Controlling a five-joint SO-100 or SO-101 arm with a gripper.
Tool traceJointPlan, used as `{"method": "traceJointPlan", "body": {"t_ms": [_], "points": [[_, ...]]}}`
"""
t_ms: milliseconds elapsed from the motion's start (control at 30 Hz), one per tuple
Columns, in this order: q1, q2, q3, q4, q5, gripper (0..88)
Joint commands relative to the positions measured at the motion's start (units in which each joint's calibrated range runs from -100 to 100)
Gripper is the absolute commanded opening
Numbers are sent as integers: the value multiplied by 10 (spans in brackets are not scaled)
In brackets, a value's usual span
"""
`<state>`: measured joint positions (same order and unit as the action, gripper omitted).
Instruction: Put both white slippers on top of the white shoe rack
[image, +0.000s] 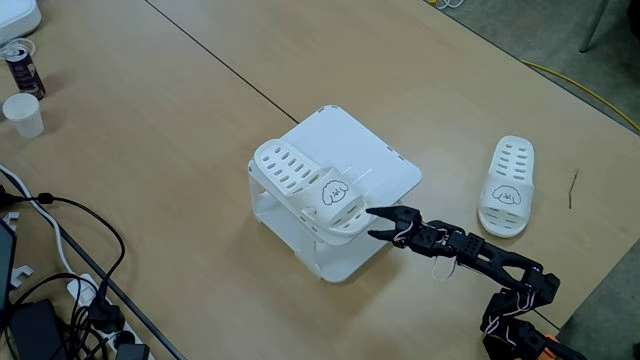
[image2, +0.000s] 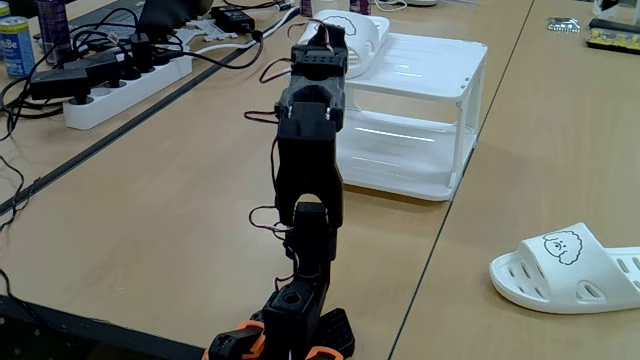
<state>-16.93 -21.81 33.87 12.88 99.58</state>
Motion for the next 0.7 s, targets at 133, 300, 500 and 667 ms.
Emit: {"method": "traceJointPlan", "body": {"t_ms": [133,300,500,667], "points": [[66,-117,23,-1,4,256],[293,-159,37,-1,4,258],[442,-163,158,-6,4,262],[490,-163,263,-64,4,258]]}}
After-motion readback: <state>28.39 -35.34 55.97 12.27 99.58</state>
